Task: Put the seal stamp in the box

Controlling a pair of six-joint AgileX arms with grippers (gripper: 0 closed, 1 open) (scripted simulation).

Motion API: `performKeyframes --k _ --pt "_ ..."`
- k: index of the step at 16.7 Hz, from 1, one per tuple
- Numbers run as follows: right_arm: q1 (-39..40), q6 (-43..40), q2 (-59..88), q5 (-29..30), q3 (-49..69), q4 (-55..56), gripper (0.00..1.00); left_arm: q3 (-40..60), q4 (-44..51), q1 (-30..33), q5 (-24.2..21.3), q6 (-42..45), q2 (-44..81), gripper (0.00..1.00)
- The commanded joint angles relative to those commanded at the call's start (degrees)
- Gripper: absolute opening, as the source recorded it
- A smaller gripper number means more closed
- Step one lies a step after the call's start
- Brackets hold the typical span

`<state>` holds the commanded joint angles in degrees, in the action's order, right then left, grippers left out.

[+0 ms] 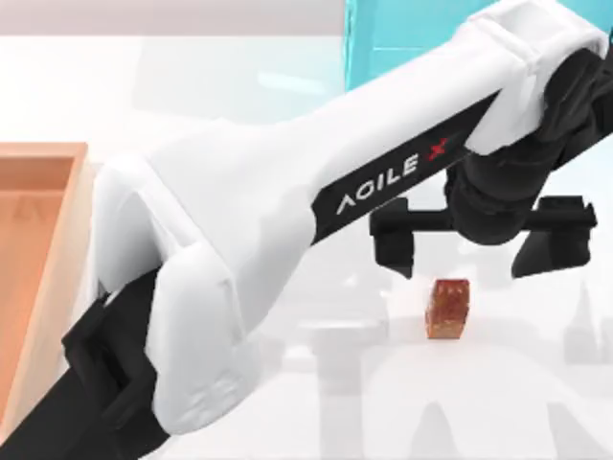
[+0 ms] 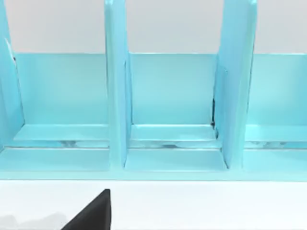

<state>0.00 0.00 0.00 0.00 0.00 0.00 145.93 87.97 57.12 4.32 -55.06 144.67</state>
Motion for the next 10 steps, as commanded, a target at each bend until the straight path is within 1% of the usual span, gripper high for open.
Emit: performKeyframes --k 6,8,10 --pt "0.0 0.0 0.0 0.0 0.0 0.0 1.0 -1.06 -1.06 -0.31 -0.04 0.22 -0.04 1.0" --pt "0.0 0.0 0.0 0.0 0.0 0.0 1.0 -4.4 -4.36 -0.44 -0.02 0.46 -0.21 1.0" --pt "0.0 0.0 0.0 0.0 0.0 0.0 1.0 -9.89 -9.71 -0.66 -0.04 0.66 -0.31 1.0"
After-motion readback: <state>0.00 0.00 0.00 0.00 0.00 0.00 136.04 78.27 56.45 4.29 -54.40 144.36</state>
